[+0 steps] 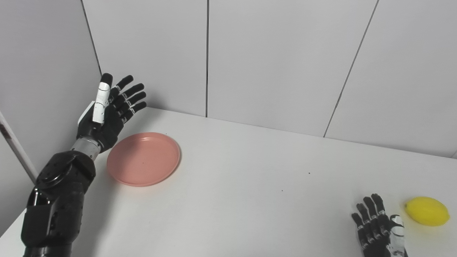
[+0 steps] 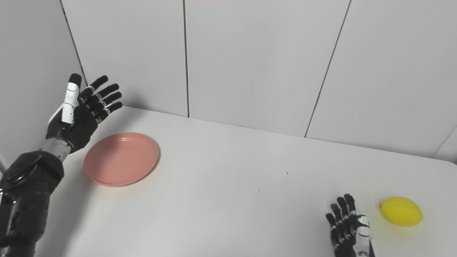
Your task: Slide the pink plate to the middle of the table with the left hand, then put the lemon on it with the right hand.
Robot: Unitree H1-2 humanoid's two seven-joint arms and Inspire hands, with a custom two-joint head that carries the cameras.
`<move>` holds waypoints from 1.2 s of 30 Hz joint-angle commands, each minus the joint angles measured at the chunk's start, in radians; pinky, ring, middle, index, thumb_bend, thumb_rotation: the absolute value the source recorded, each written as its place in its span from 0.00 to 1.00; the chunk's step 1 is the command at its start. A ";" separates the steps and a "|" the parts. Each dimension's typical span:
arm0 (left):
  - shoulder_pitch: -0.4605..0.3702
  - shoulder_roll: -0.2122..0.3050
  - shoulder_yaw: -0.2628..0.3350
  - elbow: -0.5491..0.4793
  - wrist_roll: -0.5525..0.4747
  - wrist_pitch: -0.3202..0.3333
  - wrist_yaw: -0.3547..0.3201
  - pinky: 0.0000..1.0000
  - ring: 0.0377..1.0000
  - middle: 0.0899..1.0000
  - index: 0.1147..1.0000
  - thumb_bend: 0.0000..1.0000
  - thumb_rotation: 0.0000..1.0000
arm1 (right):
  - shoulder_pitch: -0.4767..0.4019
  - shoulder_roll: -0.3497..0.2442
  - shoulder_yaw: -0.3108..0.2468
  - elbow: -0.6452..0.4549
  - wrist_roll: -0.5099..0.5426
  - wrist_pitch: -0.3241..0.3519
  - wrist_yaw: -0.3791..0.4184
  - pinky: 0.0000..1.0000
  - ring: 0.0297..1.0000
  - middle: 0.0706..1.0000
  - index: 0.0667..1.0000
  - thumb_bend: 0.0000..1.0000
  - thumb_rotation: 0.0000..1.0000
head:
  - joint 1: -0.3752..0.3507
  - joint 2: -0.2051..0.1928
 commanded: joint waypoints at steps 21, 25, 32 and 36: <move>-0.106 0.063 0.091 0.378 0.068 -0.213 -0.070 0.91 0.90 0.88 0.87 0.89 0.83 | 0.036 0.004 0.000 0.022 0.004 -0.005 0.005 1.00 1.00 1.00 1.00 0.63 1.00 | -0.001 0.017; -0.100 0.052 0.086 0.415 0.091 -0.246 -0.062 0.87 0.88 0.86 0.87 0.92 0.80 | 0.036 0.004 0.001 0.022 0.005 -0.003 0.005 1.00 1.00 1.00 1.00 0.63 1.00 | 0.000 0.019; -0.096 0.032 0.082 0.479 0.108 -0.297 -0.073 0.86 0.85 0.85 0.88 0.93 0.76 | 0.037 0.007 0.006 0.017 -0.004 -0.003 0.001 1.00 1.00 1.00 1.00 0.62 1.00 | -0.010 0.024; -0.096 0.031 0.079 0.541 0.103 -0.330 -0.110 0.89 0.87 0.87 0.88 0.85 0.79 | 0.038 0.009 0.006 0.016 -0.007 -0.004 -0.002 1.00 1.00 1.00 1.00 0.64 1.00 | -0.010 0.029</move>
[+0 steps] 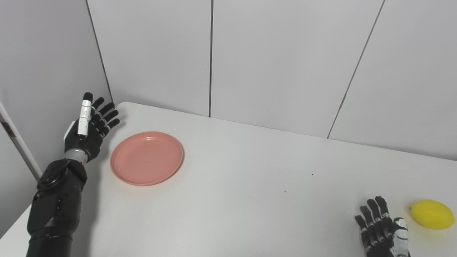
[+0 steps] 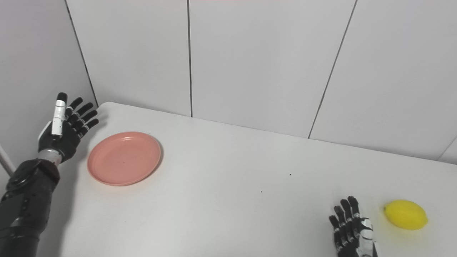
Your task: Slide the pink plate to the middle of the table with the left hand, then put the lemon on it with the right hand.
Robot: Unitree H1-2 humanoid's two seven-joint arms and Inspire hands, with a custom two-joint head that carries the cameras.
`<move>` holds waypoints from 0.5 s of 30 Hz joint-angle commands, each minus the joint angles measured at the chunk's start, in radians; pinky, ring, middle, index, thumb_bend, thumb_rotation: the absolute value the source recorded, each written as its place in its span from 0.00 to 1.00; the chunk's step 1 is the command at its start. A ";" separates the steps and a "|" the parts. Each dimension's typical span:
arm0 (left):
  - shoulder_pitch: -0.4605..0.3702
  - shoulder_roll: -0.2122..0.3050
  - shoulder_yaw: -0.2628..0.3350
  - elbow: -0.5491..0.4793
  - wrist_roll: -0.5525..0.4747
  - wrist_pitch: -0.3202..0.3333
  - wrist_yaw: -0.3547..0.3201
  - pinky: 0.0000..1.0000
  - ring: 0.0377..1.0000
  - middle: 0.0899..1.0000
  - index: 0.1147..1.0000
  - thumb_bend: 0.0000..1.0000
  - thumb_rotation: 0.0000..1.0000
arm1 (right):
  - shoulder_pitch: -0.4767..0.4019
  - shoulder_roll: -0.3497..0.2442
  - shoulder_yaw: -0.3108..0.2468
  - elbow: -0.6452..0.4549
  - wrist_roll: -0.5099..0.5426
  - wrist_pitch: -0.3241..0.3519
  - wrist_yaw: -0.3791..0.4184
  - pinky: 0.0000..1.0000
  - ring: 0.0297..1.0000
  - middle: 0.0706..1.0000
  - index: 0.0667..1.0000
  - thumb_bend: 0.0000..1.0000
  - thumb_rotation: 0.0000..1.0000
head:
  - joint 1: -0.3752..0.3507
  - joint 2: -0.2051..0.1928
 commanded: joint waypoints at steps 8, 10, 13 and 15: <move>-0.043 0.036 -0.028 0.103 0.066 -0.146 -0.029 0.88 0.85 0.84 0.85 0.84 0.80 | 0.033 0.005 0.004 0.019 0.007 0.006 0.006 1.00 1.00 1.00 1.00 0.64 1.00 | 0.000 0.007; -0.044 0.044 -0.030 0.135 0.067 -0.167 -0.048 0.88 0.86 0.85 0.87 0.87 0.79 | 0.031 0.003 0.002 0.023 0.009 0.006 0.007 1.00 1.00 1.00 1.00 0.64 1.00 | 0.000 0.009; -0.044 0.051 -0.032 0.167 0.062 -0.189 -0.066 0.90 0.87 0.85 0.88 0.88 0.77 | 0.030 0.002 0.001 0.024 0.010 0.012 0.003 1.00 1.00 1.00 1.00 0.65 0.99 | 0.000 0.009; -0.044 0.055 -0.034 0.192 0.061 -0.204 -0.082 0.91 0.89 0.86 0.89 0.88 0.77 | 0.031 0.000 0.001 0.024 0.009 0.010 0.006 1.00 1.00 1.00 1.00 0.64 0.99 | 0.000 0.011</move>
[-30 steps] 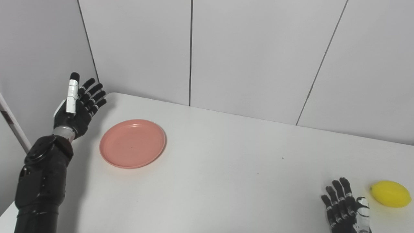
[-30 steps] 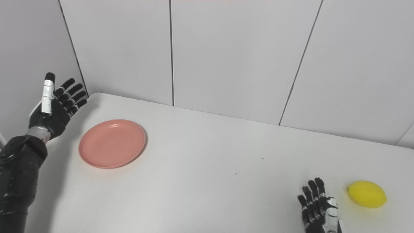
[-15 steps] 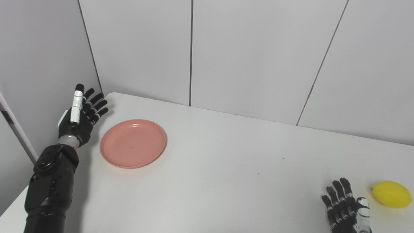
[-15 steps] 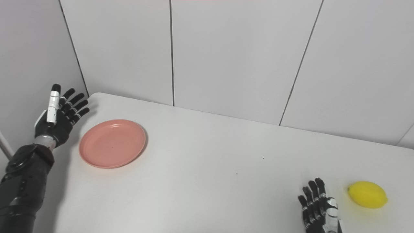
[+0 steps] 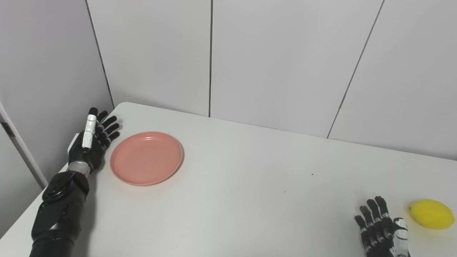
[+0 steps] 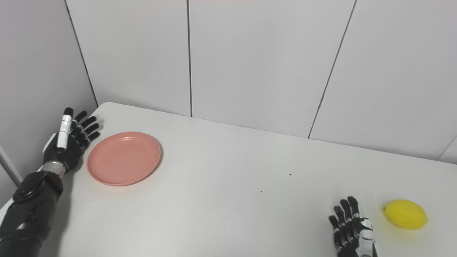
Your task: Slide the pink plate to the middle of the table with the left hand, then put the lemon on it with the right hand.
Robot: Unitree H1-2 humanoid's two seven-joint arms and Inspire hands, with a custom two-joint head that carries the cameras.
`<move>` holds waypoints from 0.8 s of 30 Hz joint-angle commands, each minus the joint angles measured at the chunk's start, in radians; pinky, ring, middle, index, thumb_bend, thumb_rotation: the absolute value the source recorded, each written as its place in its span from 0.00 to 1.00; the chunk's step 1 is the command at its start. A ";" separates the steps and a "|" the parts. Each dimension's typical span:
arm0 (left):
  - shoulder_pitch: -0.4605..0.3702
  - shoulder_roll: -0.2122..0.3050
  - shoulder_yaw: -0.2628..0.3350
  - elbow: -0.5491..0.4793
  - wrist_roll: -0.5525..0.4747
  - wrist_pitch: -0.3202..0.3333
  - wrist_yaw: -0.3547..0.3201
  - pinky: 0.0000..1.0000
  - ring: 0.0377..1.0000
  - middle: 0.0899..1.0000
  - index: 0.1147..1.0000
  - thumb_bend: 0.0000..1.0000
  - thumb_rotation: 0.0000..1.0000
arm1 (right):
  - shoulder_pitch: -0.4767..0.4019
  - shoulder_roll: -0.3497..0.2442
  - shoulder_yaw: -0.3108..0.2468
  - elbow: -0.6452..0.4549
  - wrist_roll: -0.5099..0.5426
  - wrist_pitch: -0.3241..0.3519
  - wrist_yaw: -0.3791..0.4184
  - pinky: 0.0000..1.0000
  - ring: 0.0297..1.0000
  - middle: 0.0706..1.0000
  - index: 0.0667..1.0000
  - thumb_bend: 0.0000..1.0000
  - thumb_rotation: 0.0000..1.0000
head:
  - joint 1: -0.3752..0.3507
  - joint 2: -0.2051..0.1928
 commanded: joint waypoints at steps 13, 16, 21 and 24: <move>-0.022 0.026 -0.014 0.038 -0.004 -0.038 -0.044 0.89 0.88 0.86 0.88 0.90 0.81 | 0.032 0.009 0.004 0.021 0.002 0.003 -0.002 1.00 1.00 1.00 1.00 0.65 0.99 | -0.005 0.008; -0.014 0.016 -0.010 0.030 -0.019 -0.037 -0.061 0.90 0.88 0.87 0.89 0.90 0.80 | 0.031 0.013 0.005 0.022 -0.004 0.004 -0.009 1.00 1.00 1.00 1.00 0.65 0.98 | -0.008 0.009; 0.007 0.004 -0.012 -0.012 -0.024 -0.024 -0.073 0.88 0.87 0.86 0.91 0.89 0.81 | 0.030 0.014 0.008 0.023 -0.003 -0.002 -0.005 1.00 1.00 1.00 1.00 0.67 0.98 | -0.009 0.011; 0.008 -0.002 -0.010 -0.009 -0.027 -0.019 -0.081 0.88 0.86 0.85 0.89 0.90 0.82 | 0.032 0.014 0.011 0.017 -0.006 -0.002 -0.004 1.00 1.00 1.00 1.00 0.66 0.99 | -0.013 0.013</move>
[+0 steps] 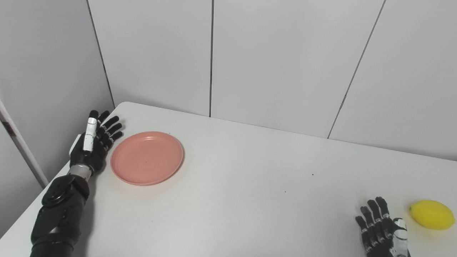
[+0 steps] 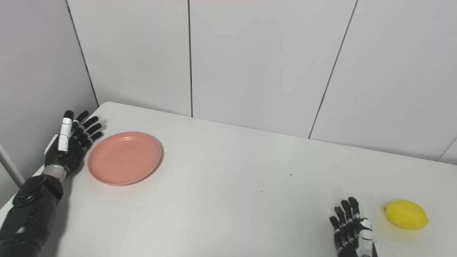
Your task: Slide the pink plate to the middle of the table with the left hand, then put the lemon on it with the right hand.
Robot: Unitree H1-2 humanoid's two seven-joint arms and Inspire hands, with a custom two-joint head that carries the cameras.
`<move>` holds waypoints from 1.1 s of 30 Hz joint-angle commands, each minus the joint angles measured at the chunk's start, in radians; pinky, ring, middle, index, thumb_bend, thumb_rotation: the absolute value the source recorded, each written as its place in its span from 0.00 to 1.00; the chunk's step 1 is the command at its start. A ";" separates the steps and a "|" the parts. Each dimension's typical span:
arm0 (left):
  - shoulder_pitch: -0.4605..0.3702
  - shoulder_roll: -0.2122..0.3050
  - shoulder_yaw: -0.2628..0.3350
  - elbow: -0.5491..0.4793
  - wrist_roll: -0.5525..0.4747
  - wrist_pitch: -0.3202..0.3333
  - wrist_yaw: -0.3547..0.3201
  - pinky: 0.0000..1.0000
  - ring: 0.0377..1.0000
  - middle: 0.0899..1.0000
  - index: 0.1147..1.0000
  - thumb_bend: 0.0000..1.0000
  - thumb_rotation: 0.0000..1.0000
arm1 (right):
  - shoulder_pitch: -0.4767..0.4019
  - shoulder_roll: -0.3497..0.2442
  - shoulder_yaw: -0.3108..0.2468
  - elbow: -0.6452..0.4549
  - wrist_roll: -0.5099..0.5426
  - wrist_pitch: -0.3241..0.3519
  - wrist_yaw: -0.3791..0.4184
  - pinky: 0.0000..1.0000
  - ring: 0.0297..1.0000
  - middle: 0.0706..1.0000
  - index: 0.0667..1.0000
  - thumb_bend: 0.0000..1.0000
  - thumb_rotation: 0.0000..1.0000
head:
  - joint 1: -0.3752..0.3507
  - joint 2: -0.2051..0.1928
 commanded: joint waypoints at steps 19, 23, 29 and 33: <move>0.061 -0.079 -0.013 -0.195 -0.063 0.133 0.006 0.86 0.85 0.84 0.89 0.89 0.77 | 0.029 0.016 0.013 0.016 0.001 -0.004 0.002 1.00 1.00 1.00 1.00 0.64 0.99 | -0.011 0.009; 0.065 -0.109 -0.016 -0.237 -0.061 0.161 0.040 0.86 0.85 0.83 0.88 0.92 0.75 | 0.029 0.015 0.016 0.015 0.006 -0.004 0.008 1.00 1.00 1.00 1.00 0.65 0.99 | -0.014 0.011; 0.070 -0.161 -0.015 -0.301 -0.065 0.209 0.107 0.85 0.85 0.82 0.85 0.90 0.77 | 0.029 0.018 0.016 0.016 0.010 -0.004 0.008 1.00 1.00 1.00 1.00 0.65 0.98 | -0.016 0.012; 0.072 -0.190 -0.016 -0.341 -0.070 0.243 0.136 0.84 0.85 0.82 0.86 0.89 0.80 | 0.030 0.015 0.020 0.017 0.011 -0.011 0.017 1.00 1.00 1.00 1.00 0.65 0.99 | -0.017 0.015</move>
